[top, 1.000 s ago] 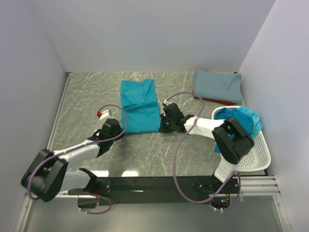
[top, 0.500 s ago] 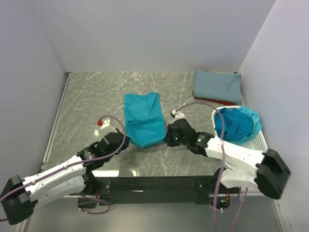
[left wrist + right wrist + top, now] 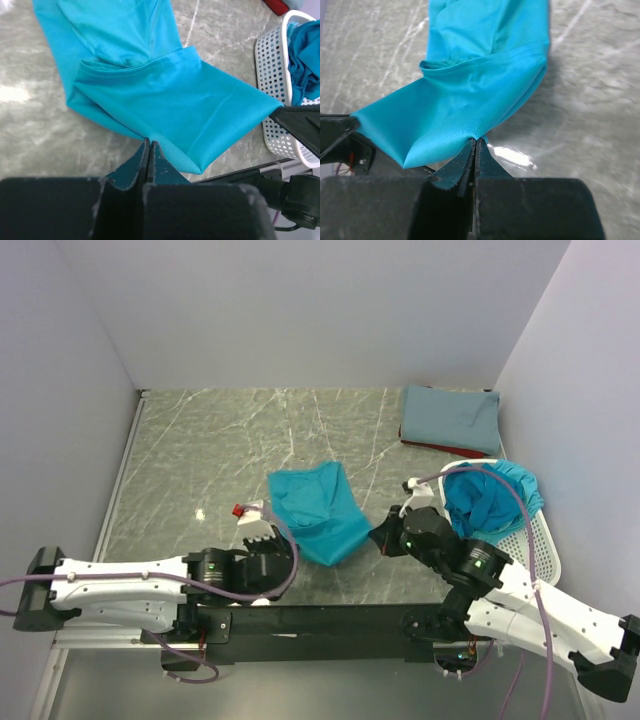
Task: Fold and stack the t-shirts
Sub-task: Fold the tshirt
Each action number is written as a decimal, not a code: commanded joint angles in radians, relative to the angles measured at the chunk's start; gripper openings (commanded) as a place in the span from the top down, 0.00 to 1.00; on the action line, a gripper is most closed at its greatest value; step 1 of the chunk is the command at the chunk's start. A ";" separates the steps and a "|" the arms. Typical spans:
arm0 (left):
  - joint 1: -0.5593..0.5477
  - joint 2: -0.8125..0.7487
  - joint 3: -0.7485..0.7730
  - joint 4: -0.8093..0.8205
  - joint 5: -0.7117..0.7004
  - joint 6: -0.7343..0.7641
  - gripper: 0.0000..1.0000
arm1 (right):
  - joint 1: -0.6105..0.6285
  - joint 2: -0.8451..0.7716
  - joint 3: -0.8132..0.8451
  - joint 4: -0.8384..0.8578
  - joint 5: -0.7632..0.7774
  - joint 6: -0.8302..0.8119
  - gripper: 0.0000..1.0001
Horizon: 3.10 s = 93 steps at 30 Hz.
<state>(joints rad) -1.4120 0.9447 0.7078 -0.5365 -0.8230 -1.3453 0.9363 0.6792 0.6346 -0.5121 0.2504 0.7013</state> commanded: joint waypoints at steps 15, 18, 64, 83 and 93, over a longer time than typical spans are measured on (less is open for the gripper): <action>0.112 0.066 0.033 0.243 -0.004 0.153 1.00 | -0.017 0.057 0.197 -0.077 0.132 -0.077 1.00; 0.157 0.045 0.004 0.285 0.027 0.185 1.00 | -0.080 0.117 0.218 -0.030 0.080 -0.109 1.00; 0.884 0.348 -0.108 0.774 0.633 0.468 1.00 | -0.419 0.936 0.708 0.215 -0.197 -0.315 1.00; 1.039 0.620 0.047 0.840 0.746 0.521 0.94 | -0.485 1.292 1.005 0.130 -0.270 -0.348 0.87; 1.033 0.499 -0.028 0.808 0.670 0.526 0.25 | -0.517 1.234 0.926 0.179 -0.403 -0.447 0.27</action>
<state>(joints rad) -0.3729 1.5005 0.7052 0.2504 -0.1371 -0.8276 0.4419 1.9869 1.5967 -0.3698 -0.0814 0.3038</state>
